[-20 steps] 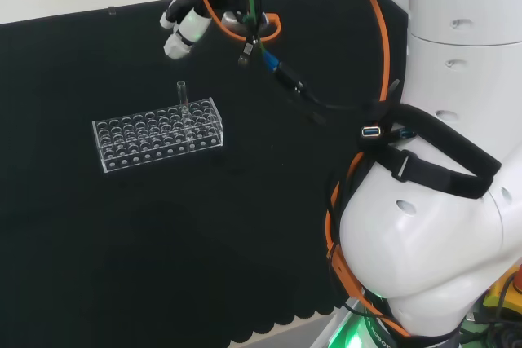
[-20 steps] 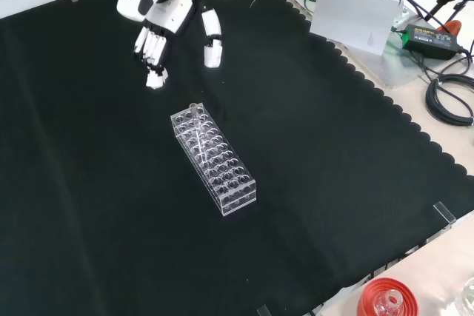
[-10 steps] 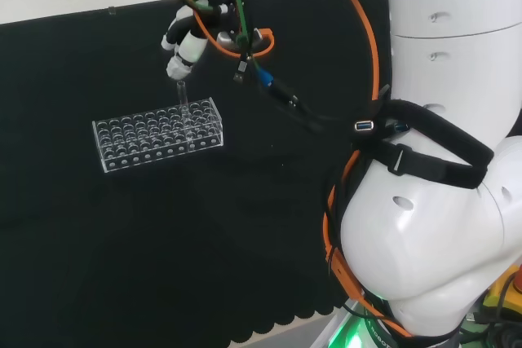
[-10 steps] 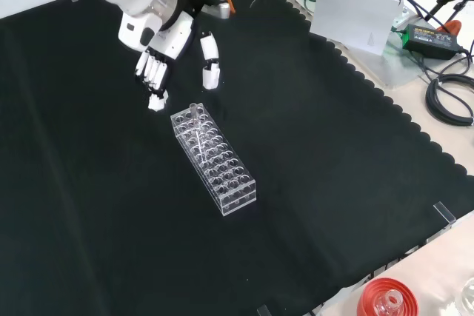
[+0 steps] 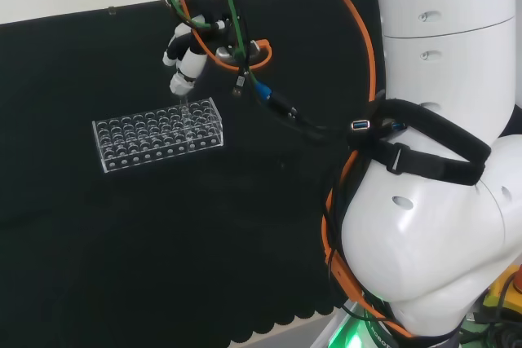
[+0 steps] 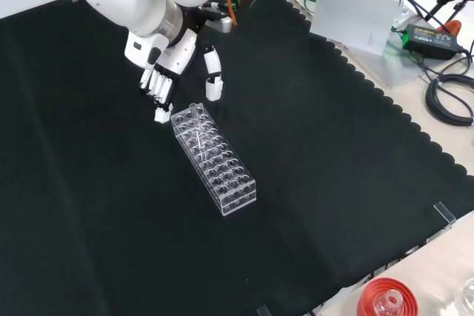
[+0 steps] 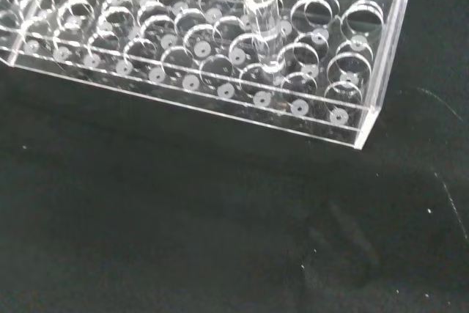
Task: Pick up the test tube.
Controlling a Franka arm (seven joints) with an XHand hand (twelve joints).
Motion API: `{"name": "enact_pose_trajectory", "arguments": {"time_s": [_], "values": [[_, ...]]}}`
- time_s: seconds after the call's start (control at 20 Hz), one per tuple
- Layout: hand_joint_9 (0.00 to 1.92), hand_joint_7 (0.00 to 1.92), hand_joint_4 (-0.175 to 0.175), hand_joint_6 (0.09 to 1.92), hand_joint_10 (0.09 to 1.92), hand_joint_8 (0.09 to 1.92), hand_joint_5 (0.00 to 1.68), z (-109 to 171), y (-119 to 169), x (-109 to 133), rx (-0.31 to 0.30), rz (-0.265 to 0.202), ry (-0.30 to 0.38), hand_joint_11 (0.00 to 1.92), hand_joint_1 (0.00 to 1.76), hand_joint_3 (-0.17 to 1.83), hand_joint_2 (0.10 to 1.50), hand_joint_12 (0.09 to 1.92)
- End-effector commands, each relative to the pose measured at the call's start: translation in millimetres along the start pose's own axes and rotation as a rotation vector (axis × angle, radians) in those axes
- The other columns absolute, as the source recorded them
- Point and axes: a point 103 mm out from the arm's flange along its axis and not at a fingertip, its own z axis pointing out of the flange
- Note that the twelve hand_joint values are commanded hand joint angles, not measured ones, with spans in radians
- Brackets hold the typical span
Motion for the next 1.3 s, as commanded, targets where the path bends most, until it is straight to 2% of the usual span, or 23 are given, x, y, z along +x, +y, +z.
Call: {"name": "enact_pose_trajectory", "arguments": {"time_s": [0.05,0.5,0.95,1.15,1.3], "values": [[0.29,0.27,-0.073,0.09,0.94,0.87,0.29,11.5,-3.7,-2.3,0.015,0.009,-0.007,0.03,0.82,0.38,0.76,1.56],[0.33,0.35,-0.075,0.10,0.94,0.87,0.32,23.4,-8.9,4.2,0.015,0.004,0.033,0.05,0.84,0.40,0.75,1.55],[0.46,0.51,-0.088,0.16,0.89,0.84,0.39,31.2,5.0,6.5,-0.007,0.033,0.042,0.16,0.92,0.46,0.71,1.51],[0.55,0.60,-0.099,0.28,0.84,0.81,0.40,27.6,11.0,8.2,-0.027,0.038,0.039,0.24,0.97,0.52,0.67,1.48],[0.66,0.75,-0.123,0.54,0.79,0.77,0.47,22.9,13.6,10.2,-0.055,0.039,0.037,0.33,1.00,0.55,0.65,1.44]]}}
